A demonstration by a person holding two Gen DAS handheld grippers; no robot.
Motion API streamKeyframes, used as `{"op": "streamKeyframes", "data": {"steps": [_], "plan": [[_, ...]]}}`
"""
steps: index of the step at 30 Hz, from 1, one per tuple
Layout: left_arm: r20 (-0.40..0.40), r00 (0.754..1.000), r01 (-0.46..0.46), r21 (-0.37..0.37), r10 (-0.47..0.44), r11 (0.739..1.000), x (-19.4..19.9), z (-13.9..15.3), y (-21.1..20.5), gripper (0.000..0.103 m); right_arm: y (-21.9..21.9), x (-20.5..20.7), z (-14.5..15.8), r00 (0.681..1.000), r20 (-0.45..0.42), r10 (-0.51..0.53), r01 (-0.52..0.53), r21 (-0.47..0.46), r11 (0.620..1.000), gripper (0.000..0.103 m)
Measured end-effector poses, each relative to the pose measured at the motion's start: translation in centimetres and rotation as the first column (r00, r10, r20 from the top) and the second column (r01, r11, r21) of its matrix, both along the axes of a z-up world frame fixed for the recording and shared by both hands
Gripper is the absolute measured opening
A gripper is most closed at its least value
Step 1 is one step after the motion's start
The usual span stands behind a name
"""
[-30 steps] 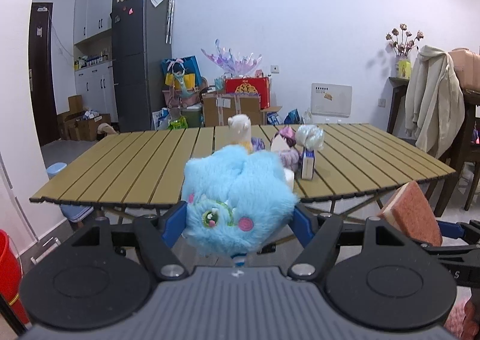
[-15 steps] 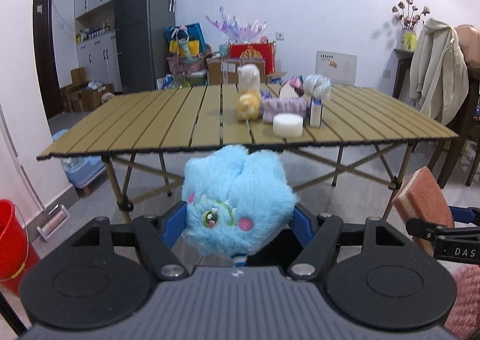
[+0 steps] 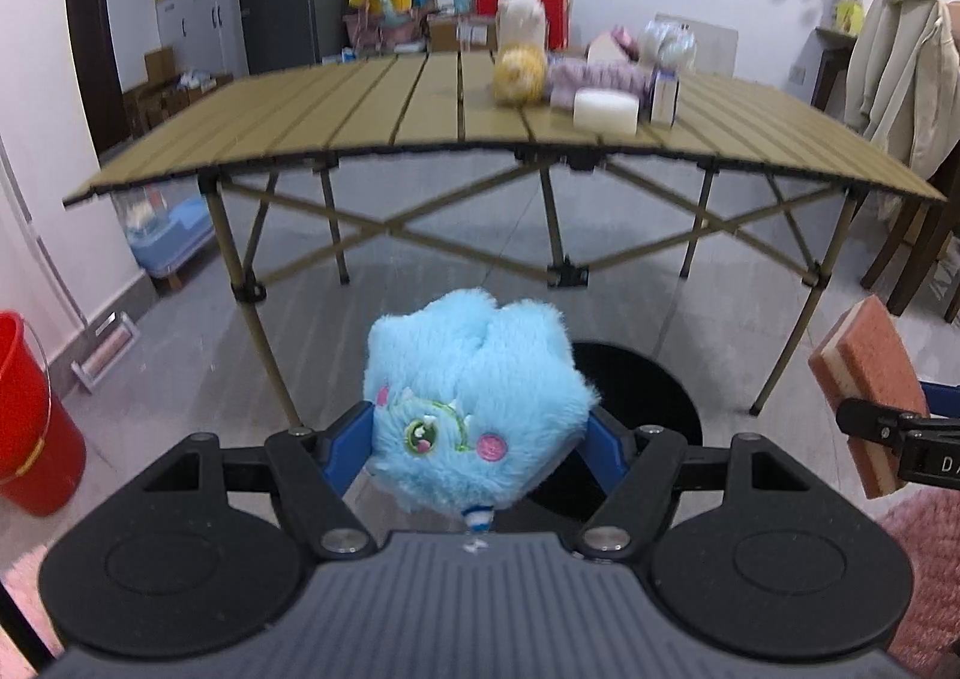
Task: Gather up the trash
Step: 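Carry the blue plush and brown pad back over the black bin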
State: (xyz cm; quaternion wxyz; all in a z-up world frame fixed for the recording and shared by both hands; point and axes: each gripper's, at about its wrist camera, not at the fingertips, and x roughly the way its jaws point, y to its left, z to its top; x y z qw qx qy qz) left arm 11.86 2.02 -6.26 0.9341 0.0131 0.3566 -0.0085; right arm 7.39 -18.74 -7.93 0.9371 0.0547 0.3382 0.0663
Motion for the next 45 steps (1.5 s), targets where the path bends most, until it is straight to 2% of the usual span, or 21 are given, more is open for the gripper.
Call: {"op": "streamKeyframes", "data": {"steps": [14, 25, 36, 45], "plan": [[-0.173, 0.985, 0.004, 0.003, -0.004, 1.0, 2.1, -4.6, -0.8, 0.072, 0.6, 1.7, -4.0, 0.987, -0.158, -0.018, 0.015, -0.022, 1.0, 0.082], [-0.305, 0.952, -0.004, 0.021, 0.01, 1.0, 3.7, -7.8, -1.1, 0.072, 1.0, 3.3, -6.3, 0.967, -0.254, -0.031, 0.023, -0.034, 0.999, 0.082], [-0.403, 0.914, -0.042, 0.027, 0.049, 0.999, 5.2, -9.8, -0.5, 0.072, 1.3, 5.3, -7.6, 0.954, -0.297, -0.042, 0.033, -0.033, 0.999, 0.082], [-0.437, 0.898, -0.037, 0.022, 0.043, 0.999, 6.5, -10.3, -0.8, 0.072, 0.7, 6.8, -8.2, 0.949, -0.307, -0.073, 0.068, -0.027, 0.997, 0.082]]}}
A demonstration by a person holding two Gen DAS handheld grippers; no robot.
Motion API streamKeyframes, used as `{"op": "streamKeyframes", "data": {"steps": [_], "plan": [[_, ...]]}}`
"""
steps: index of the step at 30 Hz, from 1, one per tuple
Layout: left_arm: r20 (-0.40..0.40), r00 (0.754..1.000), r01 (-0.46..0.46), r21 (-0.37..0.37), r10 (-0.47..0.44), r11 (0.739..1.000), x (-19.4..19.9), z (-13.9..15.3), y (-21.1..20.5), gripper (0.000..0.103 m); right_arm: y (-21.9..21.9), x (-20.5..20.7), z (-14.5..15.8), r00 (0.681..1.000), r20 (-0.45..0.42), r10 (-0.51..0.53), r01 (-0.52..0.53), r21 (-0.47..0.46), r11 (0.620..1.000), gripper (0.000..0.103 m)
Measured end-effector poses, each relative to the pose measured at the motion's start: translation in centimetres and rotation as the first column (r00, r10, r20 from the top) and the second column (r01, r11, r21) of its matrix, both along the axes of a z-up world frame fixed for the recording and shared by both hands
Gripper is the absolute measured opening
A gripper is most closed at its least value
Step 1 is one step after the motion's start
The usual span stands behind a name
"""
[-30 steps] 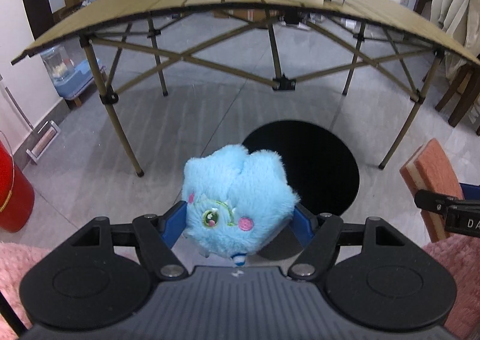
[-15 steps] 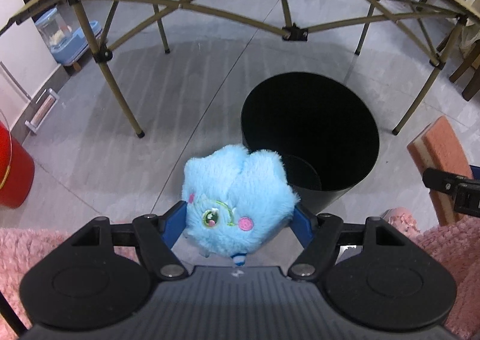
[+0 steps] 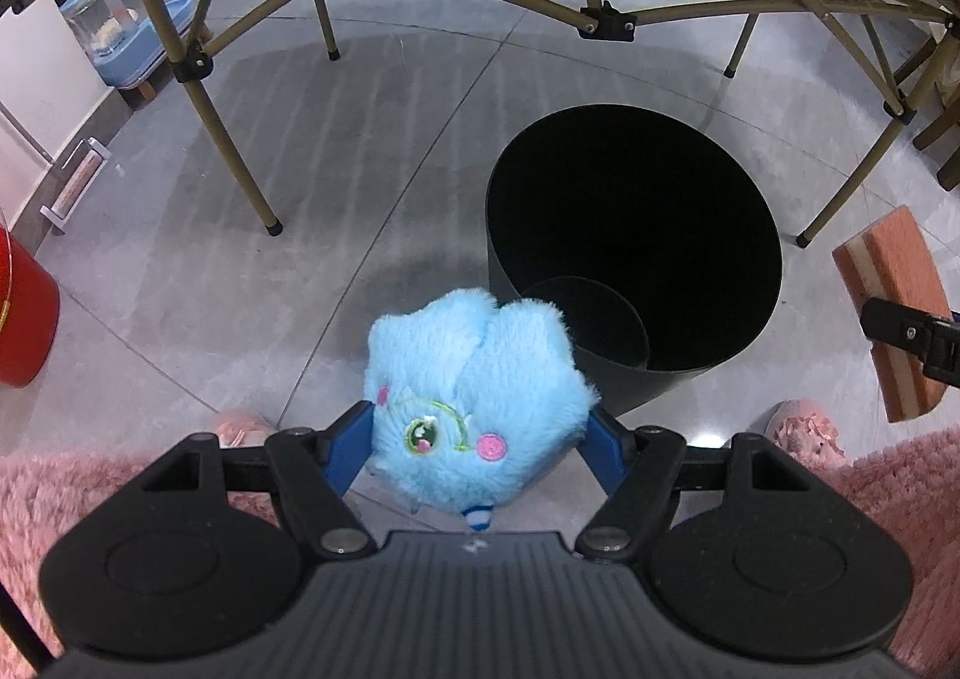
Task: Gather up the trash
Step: 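Carry the blue plush and brown pad back over the black bin, then open the left tool to drop the blue plush into the bin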
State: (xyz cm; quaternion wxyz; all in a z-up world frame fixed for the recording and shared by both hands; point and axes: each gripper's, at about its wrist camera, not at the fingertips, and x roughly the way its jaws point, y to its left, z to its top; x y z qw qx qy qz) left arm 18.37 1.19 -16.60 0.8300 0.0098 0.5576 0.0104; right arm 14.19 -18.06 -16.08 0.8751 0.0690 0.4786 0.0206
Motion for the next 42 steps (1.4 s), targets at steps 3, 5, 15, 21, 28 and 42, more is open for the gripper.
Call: {"op": "streamKeyframes", "data": {"steps": [3, 5, 15, 21, 28, 42], "plan": [[0.003, 1.0, 0.006, -0.006, -0.006, 1.0, 0.6, 0.2, -0.3, 0.072, -0.2, 0.5, -0.1, 1.0, 0.0, -0.009, 0.009, -0.001, 1.0, 0.082], [0.009, 1.0, 0.014, -0.01, -0.014, 1.0, 1.2, 0.4, -0.7, 0.072, -0.4, 1.0, -0.1, 1.0, 0.001, -0.019, 0.019, -0.001, 1.0, 0.082], [0.008, 0.999, 0.053, -0.027, -0.053, 0.998, 4.8, 0.9, -4.2, 0.072, -1.9, 3.4, -0.1, 0.996, 0.011, -0.083, 0.083, -0.005, 0.997, 0.082], [-0.003, 0.998, 0.057, -0.052, -0.057, 0.997, 7.3, 0.7, -6.3, 0.072, -2.9, 4.9, -0.1, 0.993, 0.019, -0.12, 0.12, -0.012, 0.993, 0.082], [-0.018, 0.999, 0.031, -0.077, -0.033, 0.997, 9.8, 0.3, -7.8, 0.072, -4.4, 6.7, 0.3, 0.984, 0.039, -0.175, 0.175, -0.019, 0.984, 0.082], [-0.088, 0.996, -0.028, -0.109, 0.018, 0.994, 12.4, -1.9, -9.9, 0.072, -6.2, 9.0, 0.7, 0.972, 0.065, -0.225, 0.226, -0.005, 0.974, 0.082]]}}
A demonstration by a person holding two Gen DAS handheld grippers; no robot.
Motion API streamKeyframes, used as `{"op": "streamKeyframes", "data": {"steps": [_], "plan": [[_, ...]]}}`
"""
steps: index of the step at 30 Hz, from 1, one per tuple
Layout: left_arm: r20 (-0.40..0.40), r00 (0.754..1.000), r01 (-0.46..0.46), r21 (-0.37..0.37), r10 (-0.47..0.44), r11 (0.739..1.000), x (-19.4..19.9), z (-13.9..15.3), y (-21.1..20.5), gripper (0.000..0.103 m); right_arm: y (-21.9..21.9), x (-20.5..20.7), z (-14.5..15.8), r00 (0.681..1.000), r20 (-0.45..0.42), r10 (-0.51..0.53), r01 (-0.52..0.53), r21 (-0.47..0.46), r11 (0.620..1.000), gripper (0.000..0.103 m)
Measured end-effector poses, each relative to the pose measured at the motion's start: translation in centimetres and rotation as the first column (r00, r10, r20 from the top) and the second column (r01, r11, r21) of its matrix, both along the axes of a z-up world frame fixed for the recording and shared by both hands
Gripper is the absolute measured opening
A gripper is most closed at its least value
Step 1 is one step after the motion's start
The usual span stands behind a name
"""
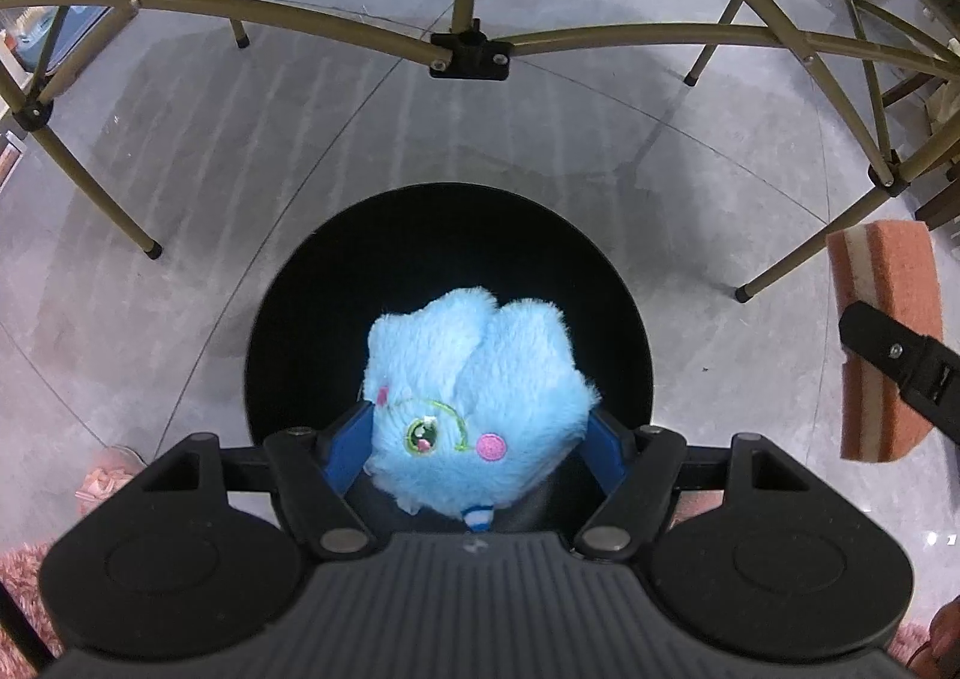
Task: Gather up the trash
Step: 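Open the left tool to drop the blue plush into the bin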
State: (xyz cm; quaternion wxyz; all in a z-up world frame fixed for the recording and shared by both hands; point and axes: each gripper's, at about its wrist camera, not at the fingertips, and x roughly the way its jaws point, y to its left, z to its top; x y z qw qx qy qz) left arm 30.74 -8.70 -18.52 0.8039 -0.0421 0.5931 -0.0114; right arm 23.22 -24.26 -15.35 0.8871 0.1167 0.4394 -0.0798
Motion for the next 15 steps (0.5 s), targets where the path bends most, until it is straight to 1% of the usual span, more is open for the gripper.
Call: {"op": "streamKeyframes", "data": {"steps": [7, 9, 12, 13, 15], "plan": [[-0.007, 1.0, 0.006, 0.003, -0.005, 1.0, -0.14, -0.35, -0.99, 0.072, -0.11, 0.15, -0.45, 1.0, -0.019, -0.001, 0.002, 0.011, 1.0, 0.082], [-0.005, 1.0, 0.002, 0.004, -0.002, 1.0, -0.12, -0.4, -0.99, 0.074, -0.1, 0.12, -0.42, 1.0, -0.017, -0.002, 0.003, 0.012, 1.0, 0.082], [-0.014, 1.0, -0.007, -0.026, 0.007, 1.0, -0.02, -0.57, -0.74, 0.075, -0.03, 0.05, -0.4, 1.0, -0.014, -0.003, 0.003, 0.013, 1.0, 0.082], [-0.018, 1.0, -0.006, -0.034, 0.006, 0.999, 0.03, -0.6, -0.69, 0.077, 0.02, 0.07, -0.43, 1.0, -0.015, -0.002, 0.003, 0.014, 1.0, 0.082], [-0.029, 1.0, -0.014, -0.039, 0.013, 0.999, 0.1, -0.71, -0.59, 0.099, 0.14, 0.07, -0.52, 1.0, -0.018, 0.002, -0.002, 0.018, 1.0, 0.082]]}}
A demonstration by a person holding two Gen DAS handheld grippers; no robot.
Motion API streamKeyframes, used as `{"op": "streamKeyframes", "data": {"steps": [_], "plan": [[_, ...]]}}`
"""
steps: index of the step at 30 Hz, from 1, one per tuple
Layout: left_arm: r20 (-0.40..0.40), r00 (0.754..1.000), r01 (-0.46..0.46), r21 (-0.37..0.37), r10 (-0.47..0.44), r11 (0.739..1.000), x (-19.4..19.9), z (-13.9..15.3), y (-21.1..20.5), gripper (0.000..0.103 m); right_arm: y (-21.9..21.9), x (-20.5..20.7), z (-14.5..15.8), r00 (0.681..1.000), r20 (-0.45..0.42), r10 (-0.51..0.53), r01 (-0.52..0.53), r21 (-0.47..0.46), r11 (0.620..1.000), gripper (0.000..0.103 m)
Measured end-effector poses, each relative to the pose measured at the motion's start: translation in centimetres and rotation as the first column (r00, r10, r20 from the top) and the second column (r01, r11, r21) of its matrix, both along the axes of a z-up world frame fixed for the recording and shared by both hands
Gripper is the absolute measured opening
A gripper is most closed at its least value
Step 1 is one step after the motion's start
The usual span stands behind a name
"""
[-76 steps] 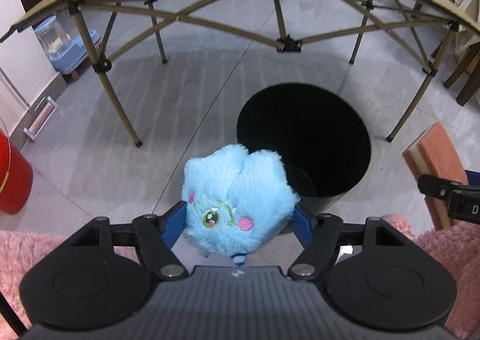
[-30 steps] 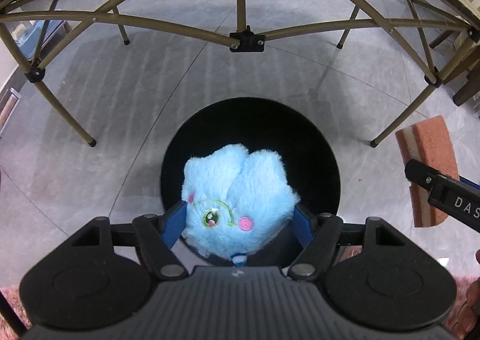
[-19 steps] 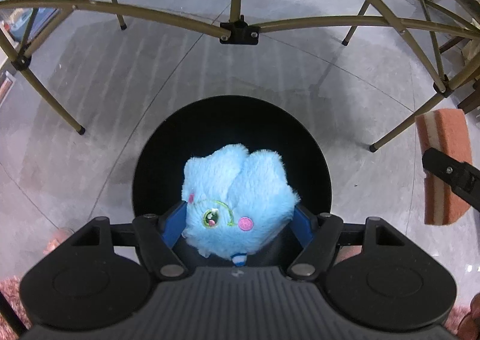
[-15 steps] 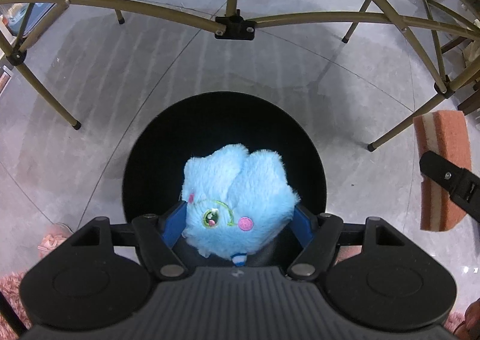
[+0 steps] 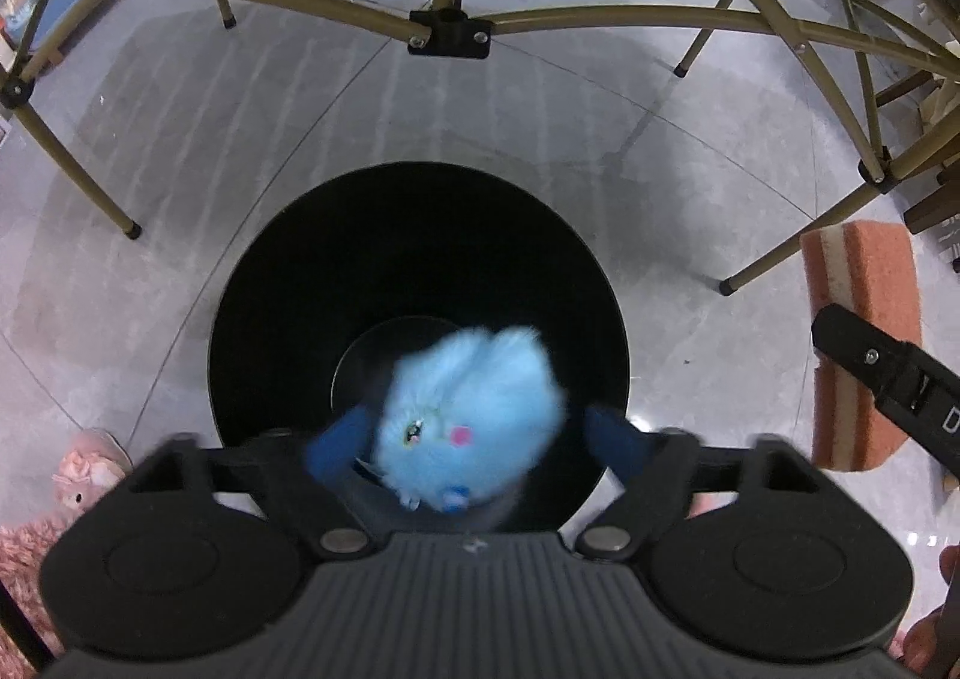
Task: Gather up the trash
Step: 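Open the left tool to drop the blue plush into the bin, then lower the brown pad into the bin with the right tool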
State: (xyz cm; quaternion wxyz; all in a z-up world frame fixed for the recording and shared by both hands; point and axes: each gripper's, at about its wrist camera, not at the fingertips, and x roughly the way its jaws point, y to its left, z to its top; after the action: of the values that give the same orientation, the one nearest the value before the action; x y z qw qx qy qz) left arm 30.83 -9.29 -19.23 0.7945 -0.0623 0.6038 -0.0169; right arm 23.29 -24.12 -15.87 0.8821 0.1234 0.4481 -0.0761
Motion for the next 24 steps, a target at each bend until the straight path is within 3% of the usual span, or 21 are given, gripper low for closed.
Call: {"op": "streamKeyframes", "data": {"steps": [4, 8, 15, 24], "plan": [[0.001, 1.0, -0.014, 0.0, 0.014, 1.0, 0.1, 0.0, 0.2, 0.103, 0.1, 0.0, 0.0, 1.0, 0.002, 0.003, -0.003, -0.003, 1.0, 0.082], [-0.03, 0.999, -0.031, -0.007, 0.03, 1.0, 0.1, -0.4, 0.5, 0.103, 0.1, 0.0, 0.0, 1.0, 0.0, 0.005, -0.005, -0.003, 1.0, 0.082], [-0.018, 1.0, -0.023, 0.001, 0.023, 1.0, 0.0, -0.3, 0.5, 0.103, 0.4, -0.1, 0.1, 1.0, 0.005, 0.019, -0.019, -0.002, 1.0, 0.082], [0.054, 0.999, 0.003, 0.042, -0.005, 0.999, -0.7, 1.2, 1.1, 0.103, 0.9, -0.5, 0.3, 0.999, 0.007, 0.054, -0.054, 0.006, 0.999, 0.082]]}}
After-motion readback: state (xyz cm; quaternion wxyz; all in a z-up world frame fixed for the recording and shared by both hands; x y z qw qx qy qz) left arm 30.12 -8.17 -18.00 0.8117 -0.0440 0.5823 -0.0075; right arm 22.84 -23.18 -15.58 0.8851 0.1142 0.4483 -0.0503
